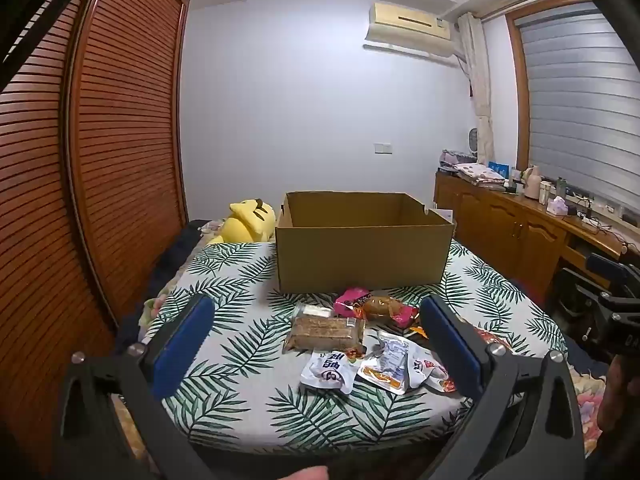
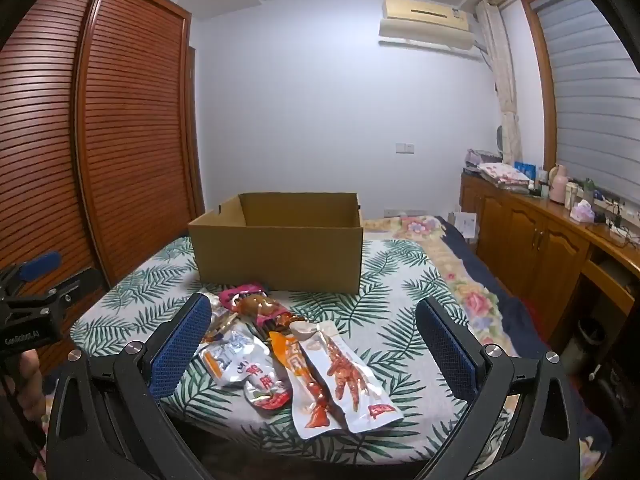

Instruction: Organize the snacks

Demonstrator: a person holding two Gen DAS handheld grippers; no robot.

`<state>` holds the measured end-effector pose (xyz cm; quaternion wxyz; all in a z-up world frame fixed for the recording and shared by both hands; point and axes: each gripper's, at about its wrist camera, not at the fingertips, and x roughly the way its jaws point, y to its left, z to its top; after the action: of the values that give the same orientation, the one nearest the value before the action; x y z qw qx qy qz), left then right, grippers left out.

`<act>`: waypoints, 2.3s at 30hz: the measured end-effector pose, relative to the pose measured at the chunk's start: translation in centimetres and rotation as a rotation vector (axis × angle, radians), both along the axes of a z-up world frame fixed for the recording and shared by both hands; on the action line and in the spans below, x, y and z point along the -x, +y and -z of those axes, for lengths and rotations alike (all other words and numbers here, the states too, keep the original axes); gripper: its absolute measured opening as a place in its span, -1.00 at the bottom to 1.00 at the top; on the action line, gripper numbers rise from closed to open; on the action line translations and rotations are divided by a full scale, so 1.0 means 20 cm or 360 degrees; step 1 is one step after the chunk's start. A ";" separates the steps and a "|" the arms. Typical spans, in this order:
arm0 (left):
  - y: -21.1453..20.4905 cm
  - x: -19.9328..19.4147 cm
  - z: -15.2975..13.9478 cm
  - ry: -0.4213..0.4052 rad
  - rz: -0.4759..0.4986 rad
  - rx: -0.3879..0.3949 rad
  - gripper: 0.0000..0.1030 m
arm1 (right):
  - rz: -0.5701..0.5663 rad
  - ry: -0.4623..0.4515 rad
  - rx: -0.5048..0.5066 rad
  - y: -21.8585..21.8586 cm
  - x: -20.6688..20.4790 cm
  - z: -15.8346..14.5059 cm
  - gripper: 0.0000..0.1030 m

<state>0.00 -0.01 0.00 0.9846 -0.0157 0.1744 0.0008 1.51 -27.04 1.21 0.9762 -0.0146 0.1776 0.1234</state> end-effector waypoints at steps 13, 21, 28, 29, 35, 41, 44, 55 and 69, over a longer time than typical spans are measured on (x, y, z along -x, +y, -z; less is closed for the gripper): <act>0.00 0.00 -0.01 -0.0006 0.0002 -0.0009 1.00 | 0.0001 0.0002 0.0007 0.00 0.01 0.00 1.00; 0.00 0.00 0.00 -0.0008 -0.0001 -0.0008 1.00 | 0.0004 0.0001 0.0008 0.00 0.00 0.00 1.00; 0.00 0.01 -0.01 -0.0006 0.0002 -0.0004 1.00 | 0.0007 0.0000 0.0008 -0.01 0.00 0.01 1.00; 0.00 0.03 -0.03 -0.0007 0.0002 -0.0003 1.00 | 0.0005 0.0001 0.0007 -0.01 0.00 0.01 1.00; 0.00 0.03 -0.03 -0.0006 0.0003 -0.0001 1.00 | 0.0006 0.0008 0.0001 0.00 0.00 0.01 1.00; 0.00 0.03 -0.03 -0.0010 0.0002 -0.0002 1.00 | 0.0006 0.0003 0.0003 0.00 0.01 0.01 1.00; 0.00 0.03 -0.03 -0.0013 0.0003 -0.0002 1.00 | 0.0007 0.0000 0.0004 0.00 0.01 0.01 1.00; 0.00 0.04 -0.05 -0.0015 0.0005 -0.0006 1.00 | 0.0009 -0.0003 0.0005 0.00 0.01 0.01 1.00; 0.00 0.04 -0.06 -0.0015 0.0006 -0.0009 1.00 | 0.0005 -0.0003 0.0002 0.00 0.01 0.01 1.00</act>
<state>-0.77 0.06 1.13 0.9854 -0.0126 0.1697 -0.0005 1.37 -27.00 1.07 0.9766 -0.0150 0.1766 0.1217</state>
